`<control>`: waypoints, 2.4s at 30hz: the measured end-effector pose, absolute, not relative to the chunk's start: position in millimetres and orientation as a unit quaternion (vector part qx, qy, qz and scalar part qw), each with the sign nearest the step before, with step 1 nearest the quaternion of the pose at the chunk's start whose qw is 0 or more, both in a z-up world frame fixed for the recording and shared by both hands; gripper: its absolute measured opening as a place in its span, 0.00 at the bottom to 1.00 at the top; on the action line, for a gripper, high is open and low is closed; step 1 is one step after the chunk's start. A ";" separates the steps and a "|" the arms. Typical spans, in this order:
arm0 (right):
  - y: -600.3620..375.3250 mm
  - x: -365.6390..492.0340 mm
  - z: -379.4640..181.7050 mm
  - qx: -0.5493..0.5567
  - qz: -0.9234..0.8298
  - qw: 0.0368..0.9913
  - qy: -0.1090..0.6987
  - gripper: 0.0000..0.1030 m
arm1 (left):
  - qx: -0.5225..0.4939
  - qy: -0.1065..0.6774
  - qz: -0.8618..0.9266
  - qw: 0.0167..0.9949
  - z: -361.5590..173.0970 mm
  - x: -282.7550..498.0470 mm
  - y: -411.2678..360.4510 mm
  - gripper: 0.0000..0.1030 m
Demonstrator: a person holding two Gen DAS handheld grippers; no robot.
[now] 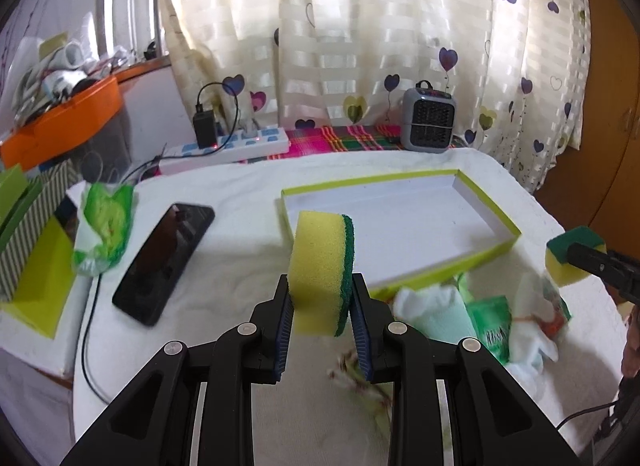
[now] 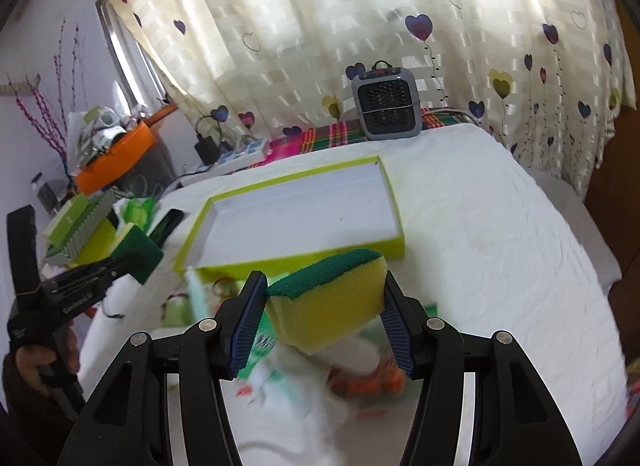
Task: Organize soft objects
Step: 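Carry both yellow sponges over the green box lid, then open the right tool to drop its sponge while the left tool releases its sponge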
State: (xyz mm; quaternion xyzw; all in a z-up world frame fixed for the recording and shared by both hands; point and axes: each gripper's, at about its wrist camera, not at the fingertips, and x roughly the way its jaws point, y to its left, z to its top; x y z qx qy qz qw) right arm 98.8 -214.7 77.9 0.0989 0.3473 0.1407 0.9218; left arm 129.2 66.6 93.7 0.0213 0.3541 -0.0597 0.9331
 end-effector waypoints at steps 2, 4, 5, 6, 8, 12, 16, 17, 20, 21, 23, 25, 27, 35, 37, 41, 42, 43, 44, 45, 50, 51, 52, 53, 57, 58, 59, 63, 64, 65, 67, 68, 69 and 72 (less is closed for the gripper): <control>-214.2 113.3 78.8 0.085 0.141 0.921 0.353 0.55 | 0.026 0.355 -0.059 0.933 94.9 139.5 62.6 0.25; -212.6 125.6 80.6 0.072 0.146 0.919 0.358 0.55 | 0.035 0.354 -0.060 0.933 95.8 148.9 58.7 0.25; -210.7 134.1 82.1 0.065 0.148 0.919 0.360 0.55 | 0.038 0.354 -0.060 0.932 95.4 153.4 57.4 0.25; -209.4 139.1 82.7 0.060 0.148 0.919 0.361 0.55 | 0.044 0.357 -0.059 0.931 94.4 161.2 55.1 0.25; -205.0 151.0 83.9 0.046 0.156 0.916 0.366 0.55 | 0.050 0.357 -0.059 0.931 93.5 170.0 52.2 0.25; -197.8 179.2 81.9 0.027 0.157 0.909 0.385 0.55 | 0.072 0.357 -0.058 0.930 91.7 189.1 43.5 0.25; -192.6 202.8 76.8 0.002 0.147 0.905 0.399 0.55 | 0.090 0.360 -0.053 0.927 86.5 205.4 36.9 0.25; -191.3 209.6 75.1 -0.003 0.145 0.904 0.403 0.55 | 0.091 0.364 -0.054 0.925 83.5 210.7 35.7 0.25; -186.9 225.8 71.7 -0.014 0.145 0.899 0.413 0.55 | 0.101 0.372 -0.054 0.921 76.8 221.1 31.1 0.25; -184.8 229.8 71.2 -0.018 0.145 0.898 0.415 0.55 | 0.107 0.373 -0.052 0.920 74.9 224.0 29.7 0.25; -181.6 236.3 69.4 -0.029 0.144 0.896 0.418 0.55 | 0.120 0.375 -0.044 0.918 71.5 229.6 27.7 0.25; -177.6 243.3 67.3 -0.048 0.137 0.894 0.423 0.55 | 0.135 0.378 -0.037 0.915 67.3 233.5 25.0 0.25; -173.6 250.5 63.3 -0.077 0.120 0.891 0.430 0.55 | 0.142 0.382 -0.040 0.912 63.5 237.8 21.9 0.25; -148.7 267.5 50.4 -0.165 0.104 0.877 0.440 0.56 | 0.160 0.400 -0.055 0.901 49.9 246.0 6.9 0.26; -141.8 269.8 47.5 -0.179 0.109 0.873 0.440 0.57 | 0.153 0.405 -0.059 0.899 47.3 248.4 7.0 0.26; -134.6 271.6 45.7 -0.176 0.129 0.871 0.439 0.57 | 0.107 0.418 -0.087 0.898 45.7 252.9 12.9 0.33; -133.4 272.1 46.0 -0.169 0.139 0.871 0.439 0.57 | 0.097 0.421 -0.091 0.897 45.7 253.4 14.8 0.36; -132.7 271.9 46.1 -0.164 0.146 0.872 0.438 0.58 | 0.090 0.421 -0.094 0.898 46.0 254.3 16.2 0.36; -132.5 272.0 46.0 -0.161 0.154 0.872 0.437 0.59 | 0.087 0.420 -0.095 0.898 46.3 254.3 17.2 0.36; -131.4 272.3 45.5 -0.161 0.154 0.872 0.436 0.59 | 0.085 0.418 -0.096 0.899 46.7 254.0 17.0 0.36; -134.2 274.9 44.7 -0.138 0.163 0.876 0.433 0.61 | 0.051 0.420 -0.118 0.898 49.6 255.2 20.6 0.39; -135.2 275.0 45.5 -0.130 0.169 0.877 0.430 0.62 | 0.040 0.417 -0.123 0.900 51.3 255.3 21.8 0.42; -136.0 275.4 46.5 -0.123 0.174 0.878 0.428 0.63 | 0.034 0.415 -0.125 0.900 52.2 255.5 22.7 0.45; -136.5 275.3 47.3 -0.117 0.179 0.879 0.427 0.63 | 0.028 0.414 -0.126 0.901 53.2 255.9 24.2 0.46; -138.3 274.5 52.2 -0.100 0.187 0.884 0.417 0.65 | 0.019 0.407 -0.126 0.905 57.8 254.6 28.1 0.46; -138.5 274.3 52.7 -0.097 0.191 0.883 0.417 0.65 | 0.017 0.406 -0.128 0.905 58.9 253.8 28.9 0.46; -139.0 274.3 53.5 -0.092 0.196 0.883 0.417 0.65 | 0.014 0.404 -0.130 0.905 60.2 252.8 29.4 0.46; -141.6 273.3 56.4 -0.073 0.206 0.885 0.411 0.66 | -0.014 0.397 -0.130 0.909 65.8 249.9 38.7 0.46; -142.6 273.0 57.2 -0.065 0.207 0.886 0.410 0.66 | -0.021 0.393 -0.128 0.910 68.2 248.3 42.0 0.46; -144.0 272.8 58.1 -0.056 0.211 0.886 0.409 0.66 | -0.027 0.390 -0.127 0.912 70.5 246.1 44.4 0.46; -147.8 271.7 60.5 -0.033 0.220 0.887 0.405 0.66 | -0.036 0.381 -0.130 0.915 76.3 241.3 48.3 0.46; -149.4 271.4 61.4 -0.026 0.222 0.888 0.403 0.66 | -0.036 0.379 -0.130 0.915 77.5 240.4 48.5 0.46; -151.2 271.9 61.9 -0.020 0.220 0.889 0.401 0.66 | -0.034 0.380 -0.130 0.915 77.4 240.5 48.5 0.46; -152.8 274.3 59.2 -0.028 0.192 0.893 0.407 0.66 | -0.021 0.399 -0.131 0.907 70.2 242.4 42.1 0.46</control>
